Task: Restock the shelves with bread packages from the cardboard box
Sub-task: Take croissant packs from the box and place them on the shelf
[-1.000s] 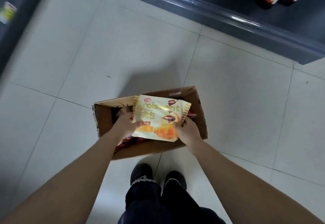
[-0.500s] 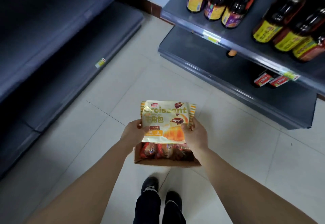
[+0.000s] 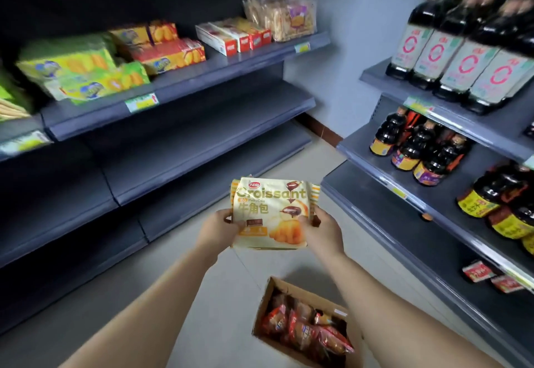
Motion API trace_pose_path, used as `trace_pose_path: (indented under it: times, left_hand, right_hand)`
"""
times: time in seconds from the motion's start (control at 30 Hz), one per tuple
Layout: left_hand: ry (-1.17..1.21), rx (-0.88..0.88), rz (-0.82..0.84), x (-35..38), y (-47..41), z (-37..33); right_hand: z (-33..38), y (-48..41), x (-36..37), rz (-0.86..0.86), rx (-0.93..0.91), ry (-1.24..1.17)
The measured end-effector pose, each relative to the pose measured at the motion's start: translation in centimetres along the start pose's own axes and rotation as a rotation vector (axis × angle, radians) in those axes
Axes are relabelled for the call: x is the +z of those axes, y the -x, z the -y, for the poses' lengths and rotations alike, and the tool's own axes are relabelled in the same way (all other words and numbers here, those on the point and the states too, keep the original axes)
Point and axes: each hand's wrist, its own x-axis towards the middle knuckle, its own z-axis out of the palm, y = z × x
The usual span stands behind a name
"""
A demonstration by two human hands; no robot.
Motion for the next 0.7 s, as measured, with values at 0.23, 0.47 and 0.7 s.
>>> trace_pose_path:
  times: [0.23, 0.47, 0.7]
  left_hand:
    - [0.067, 0.083, -0.165, -12.7, 0.8, -3.2]
    - [0.032, 0.252, -0.328, -25.0, 1.5, -6.5]
    - [0.031, 0.349, -0.497, -35.8, 1.8, -9.7]
  right_hand:
    - [12.5, 0.1, 4.8, 0.037, -0.187, -0.053]
    - [25.3, 1.5, 9.7, -0.053, -0.397, -0.157]
    - [36.9, 2.4, 13.6, -0.027, -0.518, -0.301]
